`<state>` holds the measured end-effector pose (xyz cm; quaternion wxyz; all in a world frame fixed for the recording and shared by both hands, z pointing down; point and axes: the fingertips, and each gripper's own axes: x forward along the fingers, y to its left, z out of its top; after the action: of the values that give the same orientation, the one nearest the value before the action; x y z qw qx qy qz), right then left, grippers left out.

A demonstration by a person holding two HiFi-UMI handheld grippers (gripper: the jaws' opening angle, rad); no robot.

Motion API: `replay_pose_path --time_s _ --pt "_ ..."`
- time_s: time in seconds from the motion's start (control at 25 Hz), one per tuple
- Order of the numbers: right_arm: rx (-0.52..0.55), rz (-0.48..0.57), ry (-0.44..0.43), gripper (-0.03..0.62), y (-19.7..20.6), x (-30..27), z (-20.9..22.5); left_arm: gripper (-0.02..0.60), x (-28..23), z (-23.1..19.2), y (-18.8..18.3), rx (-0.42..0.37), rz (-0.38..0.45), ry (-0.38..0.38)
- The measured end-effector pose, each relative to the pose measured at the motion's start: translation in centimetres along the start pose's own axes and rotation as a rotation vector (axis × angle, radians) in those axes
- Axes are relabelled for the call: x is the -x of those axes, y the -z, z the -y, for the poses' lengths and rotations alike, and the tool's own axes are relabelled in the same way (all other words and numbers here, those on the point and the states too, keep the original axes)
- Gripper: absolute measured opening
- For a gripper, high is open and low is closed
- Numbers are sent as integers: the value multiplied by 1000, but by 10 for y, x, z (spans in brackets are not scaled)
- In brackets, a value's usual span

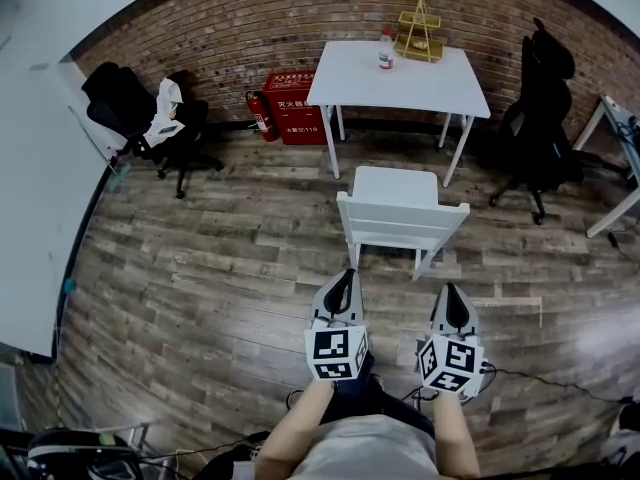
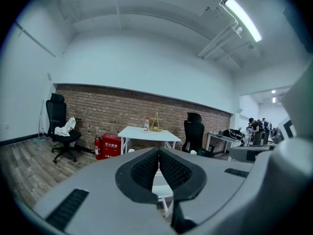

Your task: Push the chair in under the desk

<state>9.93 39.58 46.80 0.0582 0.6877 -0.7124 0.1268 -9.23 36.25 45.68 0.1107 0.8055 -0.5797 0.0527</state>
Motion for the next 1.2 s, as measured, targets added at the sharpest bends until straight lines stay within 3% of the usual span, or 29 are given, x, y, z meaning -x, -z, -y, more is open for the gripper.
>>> replay_pose_path --time_s 0.32,1.2 --pt "-18 -12 38 17 -9 -49 5 17 -48 -14 -12 -3 -3 54" --pt "-1 -37 126 17 -20 -138 0 17 -135 -73 -14 -2 -61 88"
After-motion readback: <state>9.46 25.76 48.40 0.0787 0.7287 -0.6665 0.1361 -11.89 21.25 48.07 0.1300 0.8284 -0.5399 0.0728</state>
